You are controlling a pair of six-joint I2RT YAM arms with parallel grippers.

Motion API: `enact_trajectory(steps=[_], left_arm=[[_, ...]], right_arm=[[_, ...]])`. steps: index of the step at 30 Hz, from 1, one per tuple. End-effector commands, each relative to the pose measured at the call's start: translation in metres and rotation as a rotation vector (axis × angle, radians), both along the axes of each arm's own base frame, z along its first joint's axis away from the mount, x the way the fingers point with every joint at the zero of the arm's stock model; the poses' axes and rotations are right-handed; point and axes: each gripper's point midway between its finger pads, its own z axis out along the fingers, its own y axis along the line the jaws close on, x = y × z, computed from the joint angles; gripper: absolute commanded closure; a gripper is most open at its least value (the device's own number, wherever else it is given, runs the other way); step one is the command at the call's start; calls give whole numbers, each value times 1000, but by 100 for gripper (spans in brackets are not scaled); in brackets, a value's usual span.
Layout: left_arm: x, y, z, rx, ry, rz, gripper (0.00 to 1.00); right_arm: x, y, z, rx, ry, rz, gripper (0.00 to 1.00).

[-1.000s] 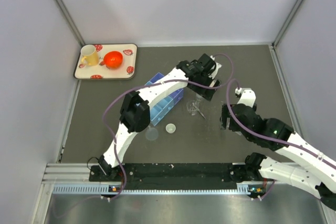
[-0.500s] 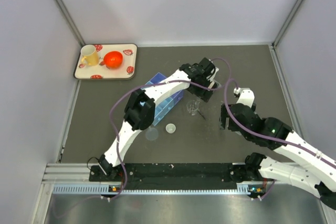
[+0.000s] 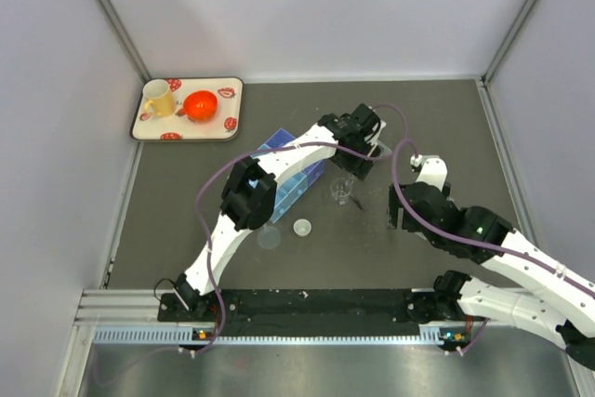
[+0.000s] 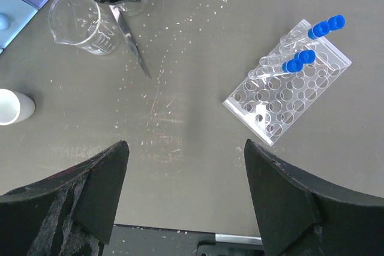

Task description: Organize the chemistry lab equipment

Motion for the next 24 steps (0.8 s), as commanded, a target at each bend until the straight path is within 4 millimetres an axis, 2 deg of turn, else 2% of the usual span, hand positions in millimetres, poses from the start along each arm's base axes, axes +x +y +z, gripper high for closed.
enact_trajectory(steps=[1, 6, 9, 10, 14, 17, 20, 24], left_arm=[[5, -1, 0, -14, -18, 7, 29], [4, 1, -1, -7, -14, 5, 37], [3, 2, -2, -3, -10, 4, 46], [2, 2, -1, -2, -9, 3, 52], [1, 3, 2, -1, -11, -1, 66], [5, 10, 11, 18, -43, 12, 70], [7, 13, 35, 3, -77, 10, 71], [5, 21, 76, -6, -128, -12, 70]], right_arm=[[6, 9, 15, 46, -46, 10, 22], [5, 10, 13, 51, -41, 13, 23], [4, 9, 11, 56, -39, 12, 23], [4, 9, 11, 57, -39, 11, 23], [2, 8, 10, 68, -42, 10, 23], [1, 8, 10, 75, -43, 13, 23], [1, 8, 11, 81, -45, 11, 23], [1, 10, 10, 87, -40, 15, 23]])
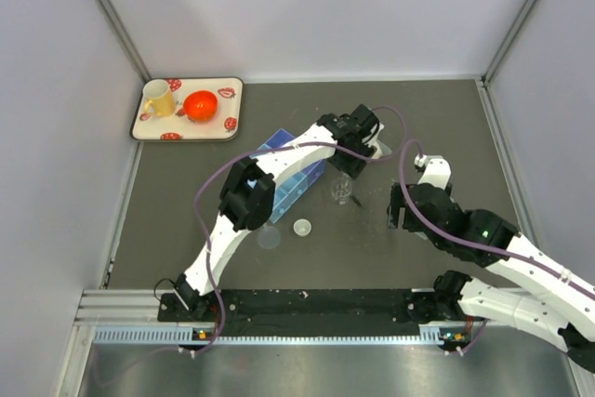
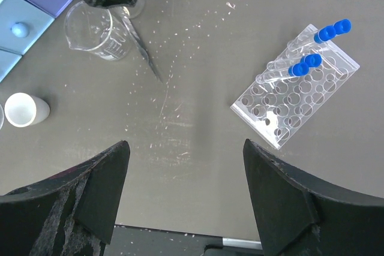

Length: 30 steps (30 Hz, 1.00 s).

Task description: Organize the chemistry lab equipment

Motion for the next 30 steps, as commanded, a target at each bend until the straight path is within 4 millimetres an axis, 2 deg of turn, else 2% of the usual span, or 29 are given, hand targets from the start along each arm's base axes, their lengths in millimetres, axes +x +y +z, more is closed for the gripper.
enact_trajectory(steps=[1, 6, 11, 14, 19, 20, 21, 26, 28, 29, 30], left_arm=[[6, 15, 86, -43, -125, -16, 70], [3, 35, 127, -44, -181, -22, 71], [3, 54, 156, -61, -218, -5, 71], [8, 69, 165, -62, -225, 17, 73], [16, 97, 156, -31, -206, 65, 75], [19, 106, 161, -24, -225, 85, 75], [19, 112, 155, -16, -214, 88, 75], [29, 141, 159, -51, -205, 145, 75], [27, 148, 154, -45, -192, 151, 75], [25, 152, 158, -50, -200, 156, 75], [23, 156, 152, -36, -189, 161, 75]], right_arm=[[0, 8, 1, 38, -8, 13, 23], [2, 15, 2, 61, -8, 29, 24], [1, 19, 5, 79, -8, 44, 24], [0, 20, 5, 87, -5, 49, 24], [-1, 21, 3, 90, -1, 57, 25], [-1, 21, 3, 90, -2, 55, 25], [-1, 21, 3, 92, -2, 56, 25], [-1, 24, 3, 89, 4, 66, 25], [-1, 23, 3, 85, 0, 68, 25], [0, 23, 4, 85, -1, 65, 25], [0, 23, 3, 84, 0, 67, 25]])
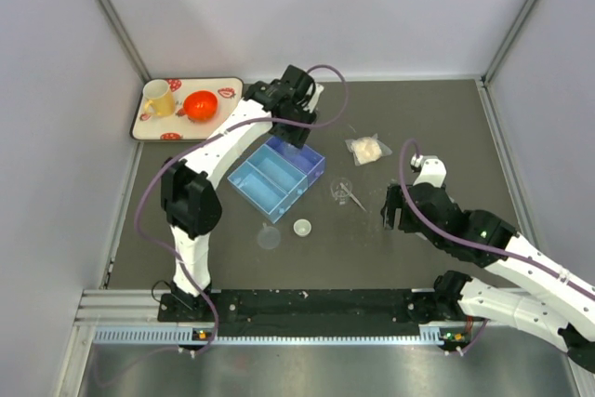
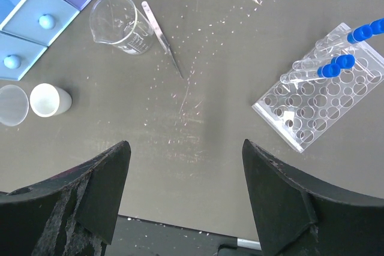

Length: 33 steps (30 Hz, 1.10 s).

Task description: Organize the chemistry lab equipment

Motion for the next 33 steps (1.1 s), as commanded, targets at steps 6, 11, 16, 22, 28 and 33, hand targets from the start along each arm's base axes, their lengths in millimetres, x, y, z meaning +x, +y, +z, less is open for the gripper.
enact_trajectory(steps=[6, 11, 16, 22, 28, 33], left_arm=[[-15, 29, 32, -59, -84, 21, 74], [-30, 40, 20, -60, -41, 36, 74], [-53, 51, 15, -83, -42, 49, 74], [-77, 68, 9, -82, -41, 63, 75], [-89, 81, 4, -109, -59, 80, 76], [-96, 85, -10, -123, -70, 80, 77]], right_arm=[[3, 12, 8, 34, -24, 29, 25], [2, 11, 9, 37, -27, 32, 25], [0, 13, 7, 54, -18, 40, 25], [-2, 19, 11, 87, -20, 61, 25], [-4, 20, 13, 109, -18, 66, 25], [-5, 22, 16, 121, -21, 71, 26]])
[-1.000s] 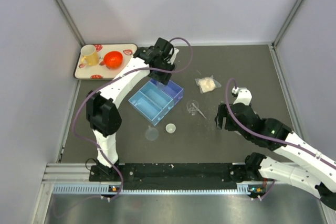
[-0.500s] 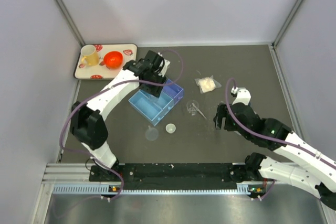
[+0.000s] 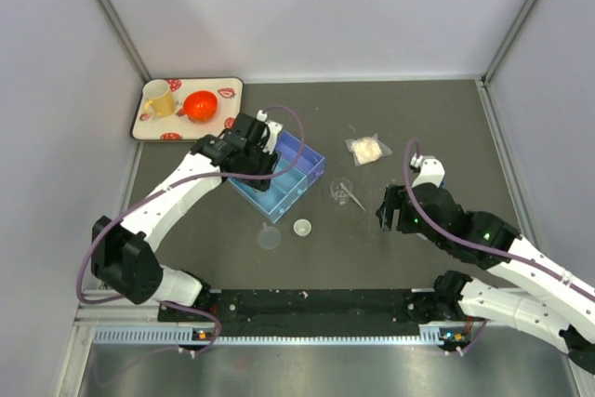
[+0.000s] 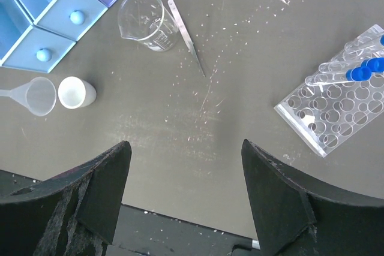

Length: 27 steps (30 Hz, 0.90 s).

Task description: Organize the chemistry lab equipment

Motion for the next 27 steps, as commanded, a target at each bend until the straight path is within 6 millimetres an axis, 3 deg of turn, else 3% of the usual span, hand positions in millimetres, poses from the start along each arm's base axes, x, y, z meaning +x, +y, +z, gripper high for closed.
enact_trajectory(steps=[1, 2, 12, 20, 27], left_arm=[[4, -9, 7, -101, -78, -12, 77], [0, -6, -4, -94, -69, -18, 76], [-3, -14, -24, -118, -58, -83, 73], [6, -17, -32, -95, -38, -80, 73], [6, -15, -61, -50, 18, -101, 73]], right_arm=[[-2, 10, 12, 57, -24, 23, 26], [-2, 10, 14, 63, -26, 21, 26], [-2, 15, 16, 59, -21, 25, 26], [0, 14, 13, 33, -33, 21, 26], [3, 12, 13, 20, -48, 18, 26]])
